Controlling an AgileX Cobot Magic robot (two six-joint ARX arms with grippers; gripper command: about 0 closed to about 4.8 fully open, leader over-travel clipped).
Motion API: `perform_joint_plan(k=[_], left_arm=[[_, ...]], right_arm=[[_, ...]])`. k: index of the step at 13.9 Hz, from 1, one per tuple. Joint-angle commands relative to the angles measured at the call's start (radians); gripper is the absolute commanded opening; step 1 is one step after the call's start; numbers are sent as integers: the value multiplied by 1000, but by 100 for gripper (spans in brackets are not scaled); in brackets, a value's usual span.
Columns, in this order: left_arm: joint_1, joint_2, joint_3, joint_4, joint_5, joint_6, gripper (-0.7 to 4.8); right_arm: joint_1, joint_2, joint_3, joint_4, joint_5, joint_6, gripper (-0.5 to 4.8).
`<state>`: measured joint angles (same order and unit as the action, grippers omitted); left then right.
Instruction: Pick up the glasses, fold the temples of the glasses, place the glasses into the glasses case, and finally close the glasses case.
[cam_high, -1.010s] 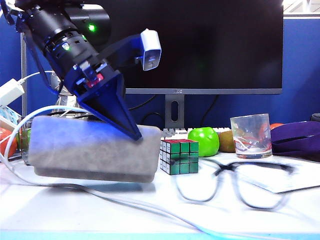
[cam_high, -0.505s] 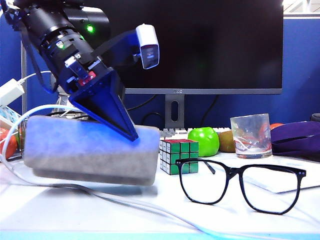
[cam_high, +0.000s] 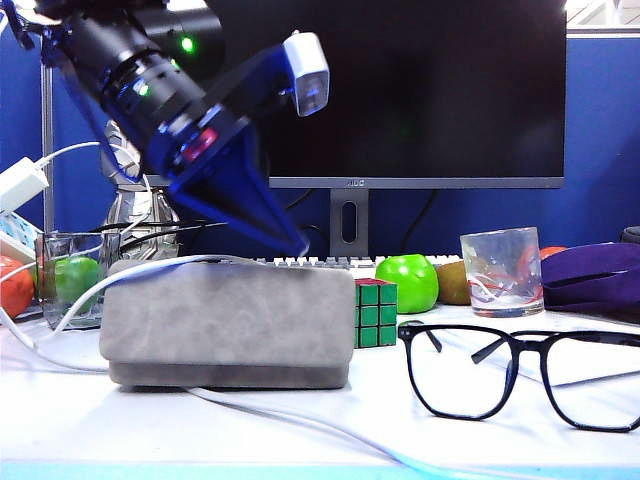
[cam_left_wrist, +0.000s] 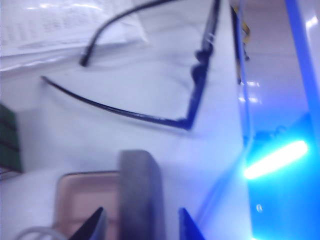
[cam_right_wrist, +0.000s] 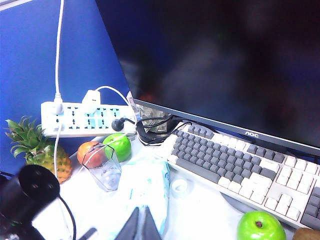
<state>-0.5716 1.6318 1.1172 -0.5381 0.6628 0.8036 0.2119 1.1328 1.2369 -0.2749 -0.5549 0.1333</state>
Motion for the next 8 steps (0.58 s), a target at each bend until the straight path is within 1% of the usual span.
perform_joint_plan(k=[1,2,3,4,5,7,8], left_arm=[[7,-65,4,135,-115,-143,192],[16,-87,4,192,-195,-198,192],[21,-104,4,237,-306,-251,192],[24,-122,4,279,-477,-335,192],[36,-145,4,294,-561,-386,192],[54,-209,4,309,-587,-447,192],[67,-246,4,318,-611,-464,190]], right_arm=[[2,-4,3,2,-10,-3,-5],[2,-3,3,-24,-9,-3,-5],[3,6,3,-69,-10,-2,-6],[15,36,3,-125,-27,-2,-5],[29,70,3,-148,-28,-3,-5],[70,154,7,-135,-36,-3,-5],[98,214,17,-140,-66,4,-5]])
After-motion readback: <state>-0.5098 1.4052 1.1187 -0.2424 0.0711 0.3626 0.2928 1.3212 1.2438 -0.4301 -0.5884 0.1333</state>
